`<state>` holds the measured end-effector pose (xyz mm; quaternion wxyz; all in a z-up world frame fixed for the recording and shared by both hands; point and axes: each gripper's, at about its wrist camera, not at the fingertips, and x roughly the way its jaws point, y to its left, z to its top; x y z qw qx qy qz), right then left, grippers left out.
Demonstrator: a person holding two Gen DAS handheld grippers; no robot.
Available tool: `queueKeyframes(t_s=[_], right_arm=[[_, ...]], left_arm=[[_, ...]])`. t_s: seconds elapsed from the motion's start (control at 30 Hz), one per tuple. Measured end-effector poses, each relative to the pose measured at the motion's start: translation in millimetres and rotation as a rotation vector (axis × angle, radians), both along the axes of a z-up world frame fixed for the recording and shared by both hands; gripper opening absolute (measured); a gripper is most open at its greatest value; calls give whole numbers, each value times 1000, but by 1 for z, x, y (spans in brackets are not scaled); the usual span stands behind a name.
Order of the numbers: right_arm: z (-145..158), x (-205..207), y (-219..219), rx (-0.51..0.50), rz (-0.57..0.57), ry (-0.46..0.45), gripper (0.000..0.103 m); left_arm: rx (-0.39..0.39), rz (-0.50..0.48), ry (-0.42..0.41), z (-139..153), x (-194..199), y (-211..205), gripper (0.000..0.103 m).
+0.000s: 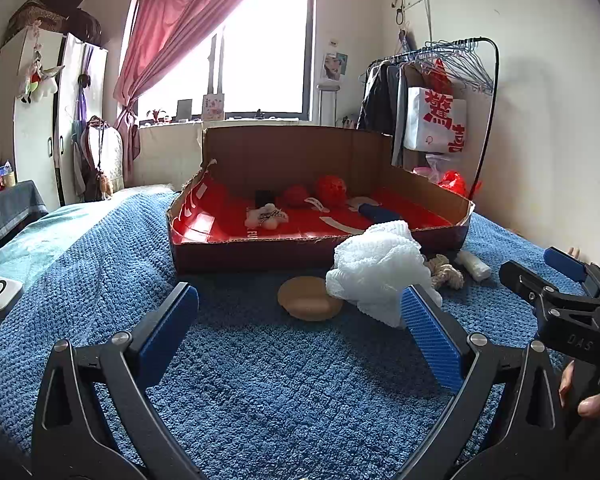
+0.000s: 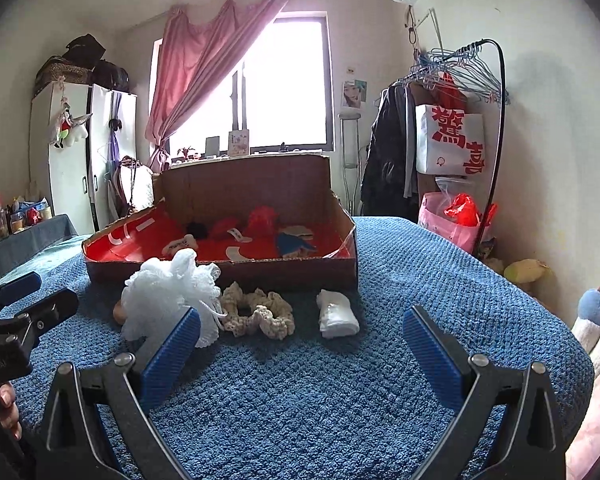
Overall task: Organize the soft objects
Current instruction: 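Move both tools back over the blanket toward the sponge and towel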
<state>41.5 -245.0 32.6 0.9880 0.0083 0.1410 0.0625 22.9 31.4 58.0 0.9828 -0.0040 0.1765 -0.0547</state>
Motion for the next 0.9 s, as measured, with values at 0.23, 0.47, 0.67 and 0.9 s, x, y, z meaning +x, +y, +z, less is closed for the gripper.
queueKeyframes(t_s=[0.23,0.47,0.67,0.9], right_arm=[[-6,5,1,-15,-15,27,103],[-8,8,3,-19,-10,47,103],[-4,18,4,-51,-10,68,103],[-5,39,-7,-45,-26,156,103]], left_arm=[[0,18,37,-6,5,4,103],[2,13,67,-4,9,5,103],[-5,26,113,0,22,9,103],[-19,-10,236,-1,48,20,103]])
